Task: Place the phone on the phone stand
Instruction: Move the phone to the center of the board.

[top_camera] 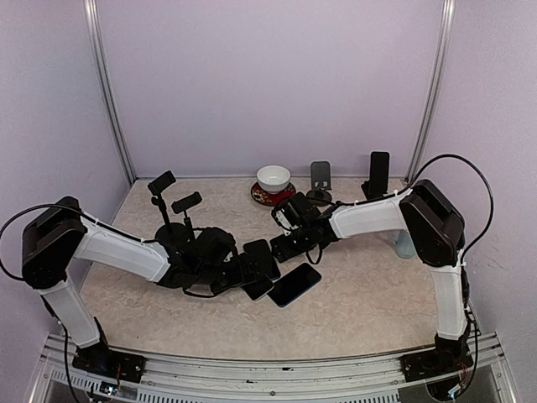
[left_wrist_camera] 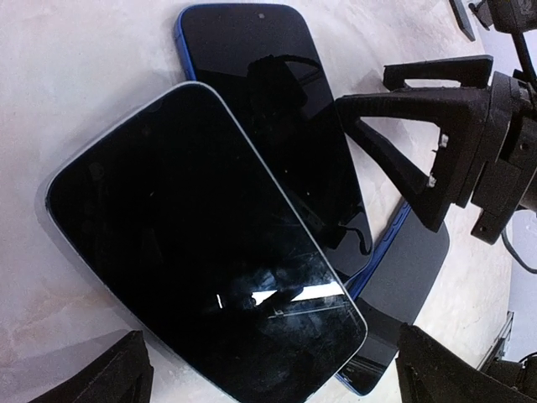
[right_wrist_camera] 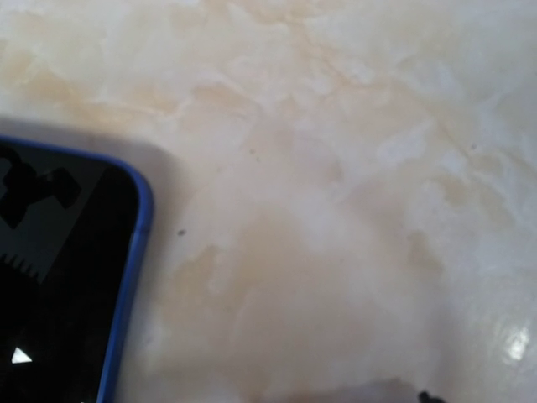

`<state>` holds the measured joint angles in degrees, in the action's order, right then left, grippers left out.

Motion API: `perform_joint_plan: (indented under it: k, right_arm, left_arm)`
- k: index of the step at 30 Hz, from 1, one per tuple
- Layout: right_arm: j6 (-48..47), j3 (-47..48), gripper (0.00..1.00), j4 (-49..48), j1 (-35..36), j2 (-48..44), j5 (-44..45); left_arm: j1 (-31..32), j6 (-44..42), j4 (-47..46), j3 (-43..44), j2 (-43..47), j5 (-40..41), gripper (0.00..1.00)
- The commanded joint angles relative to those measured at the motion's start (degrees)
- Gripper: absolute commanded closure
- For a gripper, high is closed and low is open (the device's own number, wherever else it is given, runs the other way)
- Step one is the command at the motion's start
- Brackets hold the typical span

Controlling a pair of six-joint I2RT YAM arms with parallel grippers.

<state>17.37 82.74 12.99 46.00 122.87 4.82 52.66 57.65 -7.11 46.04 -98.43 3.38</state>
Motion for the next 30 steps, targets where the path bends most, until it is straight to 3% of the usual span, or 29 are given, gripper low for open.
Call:
perform_joint_plan:
  k: [1,17,30]
  right_arm:
    - [0.1,-1.2,0.25,2.4,0.6,-0.8,-0.4]
    - [0.4,-2.3,0.25,2.6,0.6,-1.1,-0.7]
    - [0.2,-2.2,0.21,5.6,-1.0,-4.3,1.1]
  left_arm:
    - [-0.8,0.3,0.4,1.0,-3.3,-1.5,0.01]
    - [-0.6,0.2,-3.3,6.1,-8.1,-3.4,0.01]
    - [0.5,-2.3,-1.2,7.7,-5.0,-0.4,0.01]
